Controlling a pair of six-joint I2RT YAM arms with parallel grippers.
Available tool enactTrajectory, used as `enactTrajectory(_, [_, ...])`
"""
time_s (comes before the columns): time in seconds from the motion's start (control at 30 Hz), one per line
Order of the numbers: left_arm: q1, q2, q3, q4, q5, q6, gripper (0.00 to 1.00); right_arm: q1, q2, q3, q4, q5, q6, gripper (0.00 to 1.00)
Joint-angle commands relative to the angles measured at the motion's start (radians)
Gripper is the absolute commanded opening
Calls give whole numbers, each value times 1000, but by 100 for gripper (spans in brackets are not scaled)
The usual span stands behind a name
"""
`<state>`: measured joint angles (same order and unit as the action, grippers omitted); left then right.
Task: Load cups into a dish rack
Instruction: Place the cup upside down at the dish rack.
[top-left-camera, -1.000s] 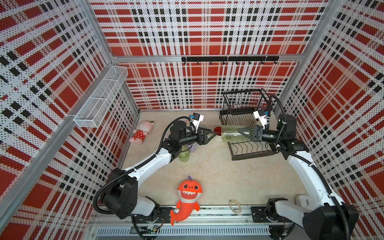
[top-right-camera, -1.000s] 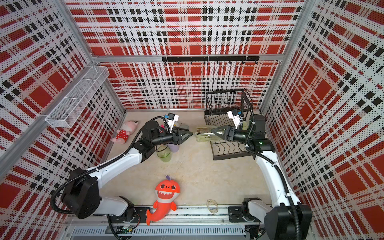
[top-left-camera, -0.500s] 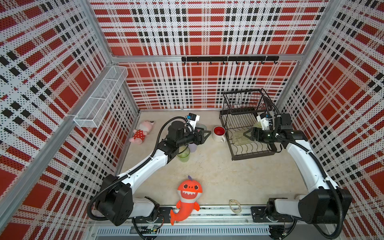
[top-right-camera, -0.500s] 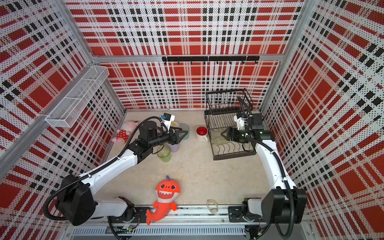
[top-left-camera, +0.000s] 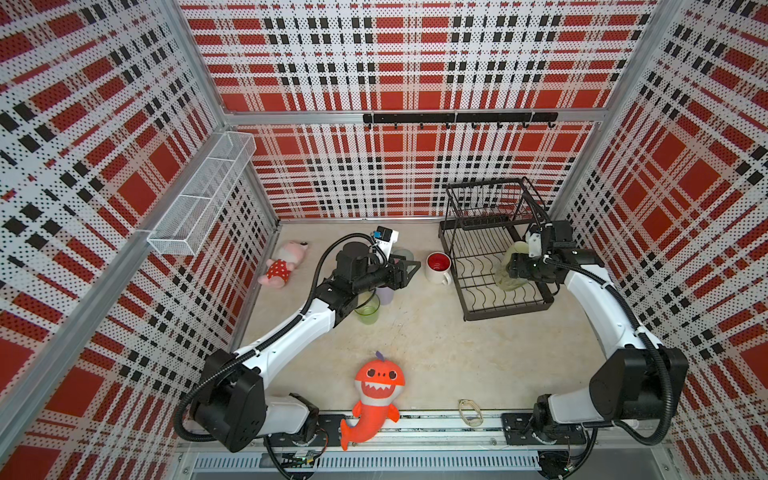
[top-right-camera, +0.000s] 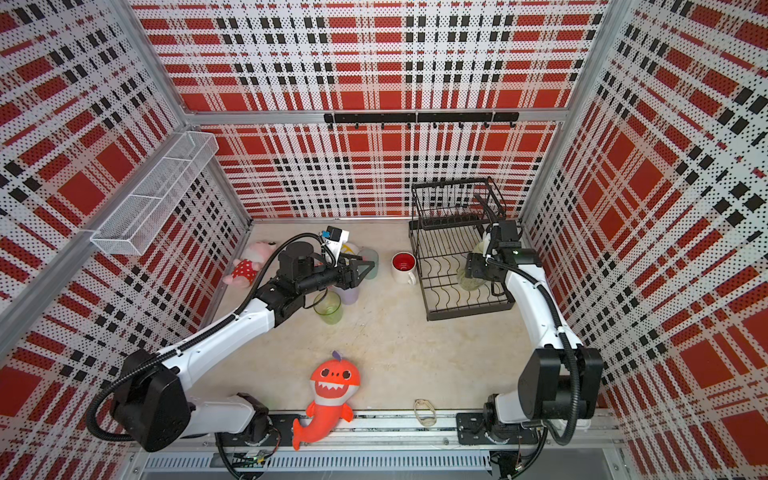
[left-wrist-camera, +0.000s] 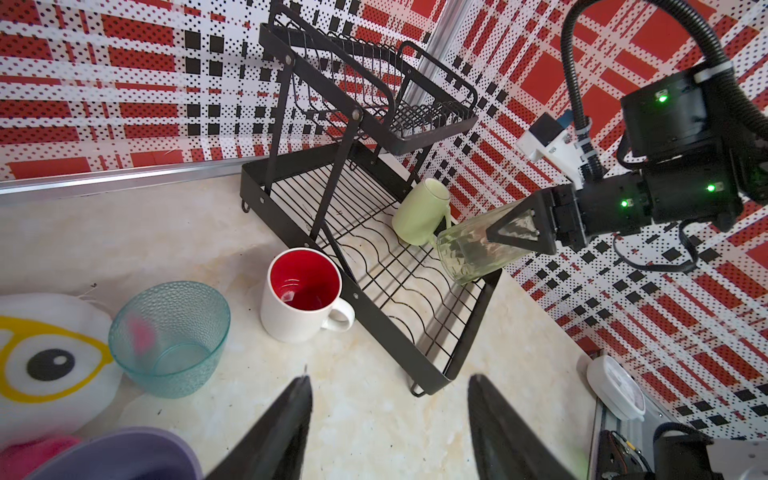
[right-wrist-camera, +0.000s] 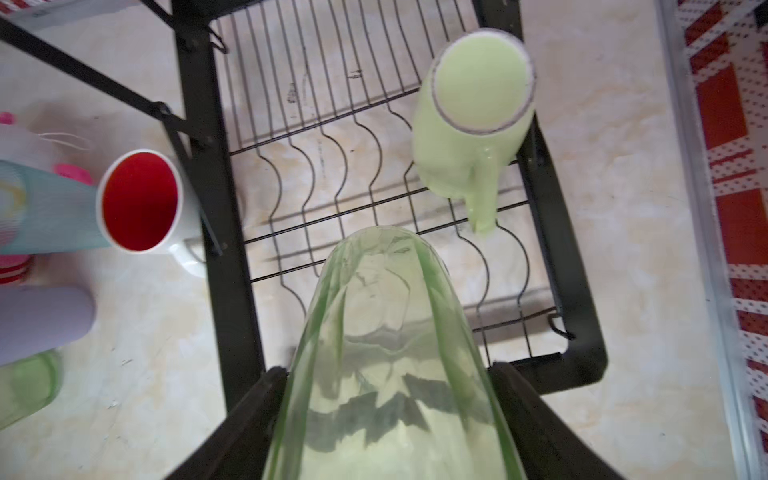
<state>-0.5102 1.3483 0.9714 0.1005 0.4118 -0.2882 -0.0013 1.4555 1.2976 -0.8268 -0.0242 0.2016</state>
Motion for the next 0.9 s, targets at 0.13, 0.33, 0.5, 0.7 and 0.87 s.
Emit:
enactTrajectory(0.13, [16, -38, 26, 3, 19, 1, 63, 1, 84, 50, -45, 211, -20, 56])
enactTrajectory(0.33, [17, -52, 23, -4, 15, 1, 64, 1, 139, 74, -82, 281, -30, 58])
enactTrajectory(0.5, [20, -56, 21, -7, 11, 1, 64, -2, 186, 86, -96, 350, -33, 58])
enactTrajectory(0.7, [27, -50, 33, -19, 13, 6, 64, -19, 215, 85, -74, 323, -44, 62])
enactTrajectory(0.87, [26, -46, 30, -24, 17, 9, 64, -42, 212, 67, -43, 269, -48, 63])
